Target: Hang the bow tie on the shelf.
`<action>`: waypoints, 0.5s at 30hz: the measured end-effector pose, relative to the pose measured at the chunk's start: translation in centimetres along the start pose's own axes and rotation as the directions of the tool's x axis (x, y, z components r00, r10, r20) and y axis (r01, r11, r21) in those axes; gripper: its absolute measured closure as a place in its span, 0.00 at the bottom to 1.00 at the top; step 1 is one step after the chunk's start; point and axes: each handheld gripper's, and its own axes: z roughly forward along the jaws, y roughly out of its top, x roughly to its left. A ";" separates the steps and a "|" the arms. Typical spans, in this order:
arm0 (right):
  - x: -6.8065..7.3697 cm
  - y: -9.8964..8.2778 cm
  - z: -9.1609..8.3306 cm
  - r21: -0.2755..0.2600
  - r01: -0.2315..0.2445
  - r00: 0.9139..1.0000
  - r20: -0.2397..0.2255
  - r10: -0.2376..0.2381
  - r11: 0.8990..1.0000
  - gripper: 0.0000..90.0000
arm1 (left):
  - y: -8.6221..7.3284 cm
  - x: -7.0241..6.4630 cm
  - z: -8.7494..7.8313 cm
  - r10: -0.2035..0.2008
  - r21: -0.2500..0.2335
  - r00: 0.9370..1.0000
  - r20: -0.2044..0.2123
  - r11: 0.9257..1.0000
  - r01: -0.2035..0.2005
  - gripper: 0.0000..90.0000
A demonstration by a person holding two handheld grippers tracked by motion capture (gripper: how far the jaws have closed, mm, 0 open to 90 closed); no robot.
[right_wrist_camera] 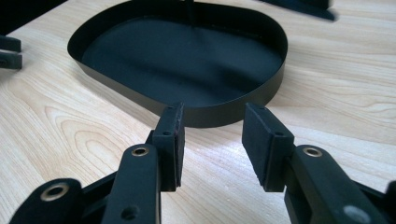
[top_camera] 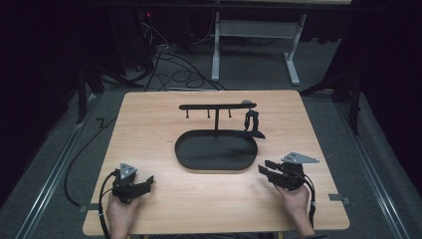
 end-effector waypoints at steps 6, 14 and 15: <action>0.0 -0.2 0.4 0.013 -0.002 1.000 0.002 0.002 1.000 0.68 | 0.0 0.0 0.0 0.000 0.000 1.000 0.000 1.000 0.000 0.30; 0.0 -0.5 1.3 0.041 -0.007 1.000 0.007 0.007 0.999 0.68 | 0.0 0.0 0.0 0.000 0.000 1.000 0.000 1.000 0.000 0.30; 0.0 -0.5 1.4 0.044 -0.007 1.000 0.007 0.006 0.999 0.68 | 0.0 0.0 0.0 0.000 0.000 1.000 0.000 1.000 0.000 0.30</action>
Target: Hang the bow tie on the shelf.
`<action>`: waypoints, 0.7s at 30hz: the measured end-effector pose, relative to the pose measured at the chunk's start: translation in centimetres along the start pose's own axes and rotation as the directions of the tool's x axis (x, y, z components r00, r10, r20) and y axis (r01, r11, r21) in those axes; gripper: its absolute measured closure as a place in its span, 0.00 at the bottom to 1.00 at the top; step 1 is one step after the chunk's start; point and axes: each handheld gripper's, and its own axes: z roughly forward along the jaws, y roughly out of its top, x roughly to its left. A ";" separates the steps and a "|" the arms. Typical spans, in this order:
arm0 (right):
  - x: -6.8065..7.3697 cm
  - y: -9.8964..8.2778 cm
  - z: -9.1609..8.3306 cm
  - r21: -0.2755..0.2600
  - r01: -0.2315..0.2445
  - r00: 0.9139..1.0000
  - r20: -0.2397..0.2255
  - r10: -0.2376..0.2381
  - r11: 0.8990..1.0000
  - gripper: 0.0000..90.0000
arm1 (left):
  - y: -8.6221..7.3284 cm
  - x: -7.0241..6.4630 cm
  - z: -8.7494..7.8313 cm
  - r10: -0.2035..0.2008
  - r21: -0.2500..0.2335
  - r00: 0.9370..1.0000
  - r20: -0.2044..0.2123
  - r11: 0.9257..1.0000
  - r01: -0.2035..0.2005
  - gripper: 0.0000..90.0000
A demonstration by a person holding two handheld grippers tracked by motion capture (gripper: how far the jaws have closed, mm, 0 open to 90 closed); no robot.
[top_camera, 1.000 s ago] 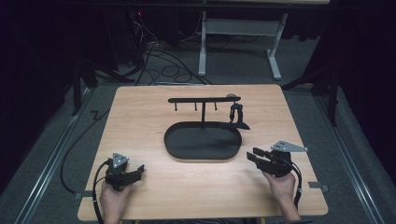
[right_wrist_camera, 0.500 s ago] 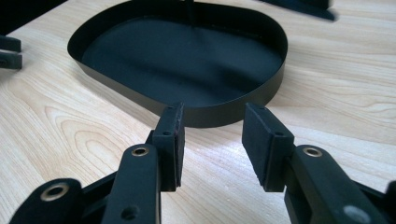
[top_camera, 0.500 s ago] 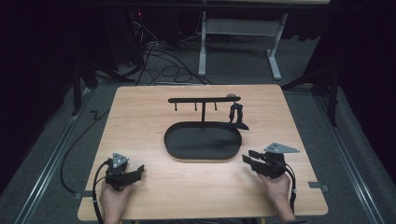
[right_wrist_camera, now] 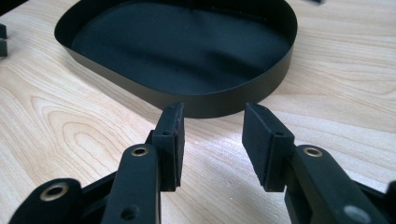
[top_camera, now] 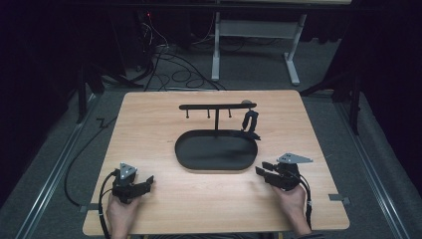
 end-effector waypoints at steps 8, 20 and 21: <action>-0.2 -0.1 0.7 0.021 0.013 1.000 0.016 -0.013 1.000 0.68 | 0.0 0.0 0.0 0.001 0.000 1.000 0.000 1.000 -0.001 0.30; -0.3 -0.2 1.7 0.055 0.018 0.998 0.059 -0.021 0.998 0.70 | 0.0 0.0 0.0 0.001 0.001 1.000 -0.001 1.000 -0.001 0.30; -0.4 -0.2 1.9 0.058 0.023 0.997 0.066 -0.027 0.998 0.71 | 0.0 0.0 0.0 0.001 0.001 1.000 -0.001 1.000 -0.001 0.30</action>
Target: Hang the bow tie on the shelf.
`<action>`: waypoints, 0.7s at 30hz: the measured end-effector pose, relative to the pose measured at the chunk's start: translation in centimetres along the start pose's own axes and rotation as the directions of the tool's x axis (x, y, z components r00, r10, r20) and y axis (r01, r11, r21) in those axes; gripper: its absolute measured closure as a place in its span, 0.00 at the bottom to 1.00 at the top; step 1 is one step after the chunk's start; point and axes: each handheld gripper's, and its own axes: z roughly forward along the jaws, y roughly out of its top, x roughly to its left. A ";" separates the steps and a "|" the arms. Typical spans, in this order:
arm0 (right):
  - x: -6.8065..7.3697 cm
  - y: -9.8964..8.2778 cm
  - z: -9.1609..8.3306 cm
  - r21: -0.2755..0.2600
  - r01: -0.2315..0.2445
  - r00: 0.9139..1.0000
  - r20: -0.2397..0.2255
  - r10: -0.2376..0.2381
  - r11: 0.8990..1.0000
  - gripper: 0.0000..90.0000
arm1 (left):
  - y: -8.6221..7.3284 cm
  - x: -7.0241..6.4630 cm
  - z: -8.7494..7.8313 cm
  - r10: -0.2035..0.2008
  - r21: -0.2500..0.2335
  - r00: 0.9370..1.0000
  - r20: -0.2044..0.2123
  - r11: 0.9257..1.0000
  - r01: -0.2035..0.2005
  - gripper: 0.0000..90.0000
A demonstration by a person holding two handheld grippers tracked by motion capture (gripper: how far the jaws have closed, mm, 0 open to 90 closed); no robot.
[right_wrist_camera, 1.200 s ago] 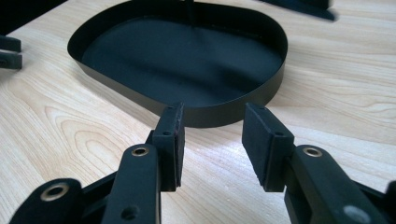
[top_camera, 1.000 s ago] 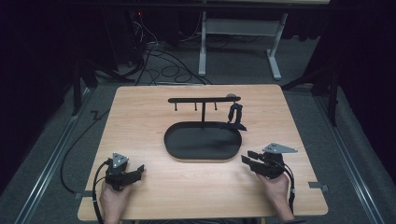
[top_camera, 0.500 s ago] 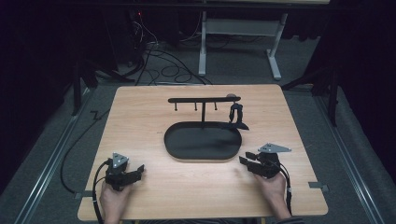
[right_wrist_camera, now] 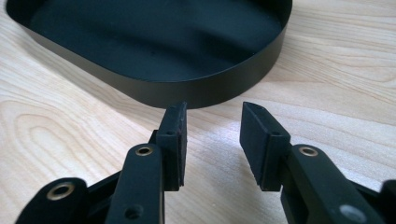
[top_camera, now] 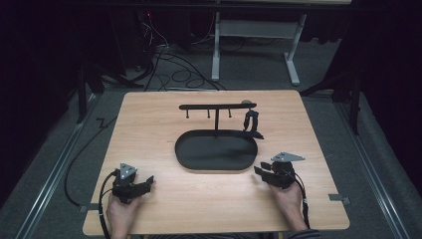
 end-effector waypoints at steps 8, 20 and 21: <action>-0.1 0.1 0.6 0.010 0.009 0.999 0.030 -0.009 1.000 0.71 | 0.0 0.0 0.0 0.000 0.000 1.000 0.000 1.000 0.000 0.30; -0.1 0.0 1.2 0.024 0.005 0.999 0.050 -0.006 1.000 0.68 | 0.0 0.0 0.0 -0.001 0.000 1.000 0.001 1.000 0.001 0.30; 0.0 0.0 1.2 0.025 0.017 0.998 0.060 -0.019 1.000 0.67 | 0.0 0.0 0.0 -0.001 -0.001 1.000 0.002 1.000 0.001 0.30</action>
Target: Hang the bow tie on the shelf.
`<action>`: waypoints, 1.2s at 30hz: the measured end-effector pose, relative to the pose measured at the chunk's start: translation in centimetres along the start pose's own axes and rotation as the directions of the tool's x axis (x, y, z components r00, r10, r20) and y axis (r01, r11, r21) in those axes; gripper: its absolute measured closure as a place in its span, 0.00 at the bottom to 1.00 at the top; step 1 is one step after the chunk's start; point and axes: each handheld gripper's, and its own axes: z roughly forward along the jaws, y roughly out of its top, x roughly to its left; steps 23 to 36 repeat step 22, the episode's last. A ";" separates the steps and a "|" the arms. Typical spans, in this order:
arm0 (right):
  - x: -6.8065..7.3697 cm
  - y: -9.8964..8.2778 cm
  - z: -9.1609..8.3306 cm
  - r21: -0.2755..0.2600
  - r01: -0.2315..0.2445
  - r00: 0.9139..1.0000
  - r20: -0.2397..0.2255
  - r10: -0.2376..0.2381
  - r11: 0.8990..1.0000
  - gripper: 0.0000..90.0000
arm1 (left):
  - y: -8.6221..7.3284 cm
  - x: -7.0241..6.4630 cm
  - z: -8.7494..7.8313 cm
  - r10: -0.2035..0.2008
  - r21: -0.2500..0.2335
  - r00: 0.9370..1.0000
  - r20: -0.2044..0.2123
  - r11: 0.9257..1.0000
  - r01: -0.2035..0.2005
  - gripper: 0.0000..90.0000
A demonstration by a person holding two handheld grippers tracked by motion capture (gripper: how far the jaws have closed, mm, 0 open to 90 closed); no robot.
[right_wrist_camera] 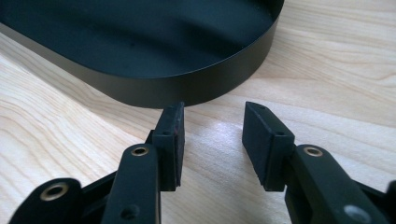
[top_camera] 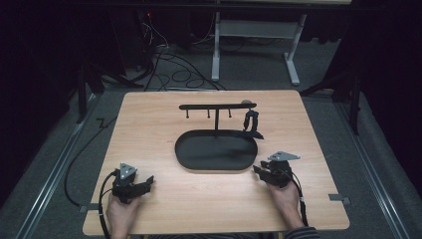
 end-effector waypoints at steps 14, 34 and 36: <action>0.9 -0.1 0.3 0.012 0.092 0.995 0.036 -0.092 0.996 0.52 | -0.1 0.1 -0.1 -0.011 -0.003 1.000 0.008 1.000 0.011 0.30; 0.9 0.0 0.3 0.013 0.091 0.995 0.032 -0.092 0.996 0.52 | -0.1 0.2 -0.1 -0.015 -0.005 1.000 0.006 1.000 0.015 0.30; 0.9 0.0 0.3 0.013 0.091 0.995 0.032 -0.092 0.996 0.52 | -0.1 0.2 -0.1 -0.015 -0.005 1.000 0.006 1.000 0.015 0.30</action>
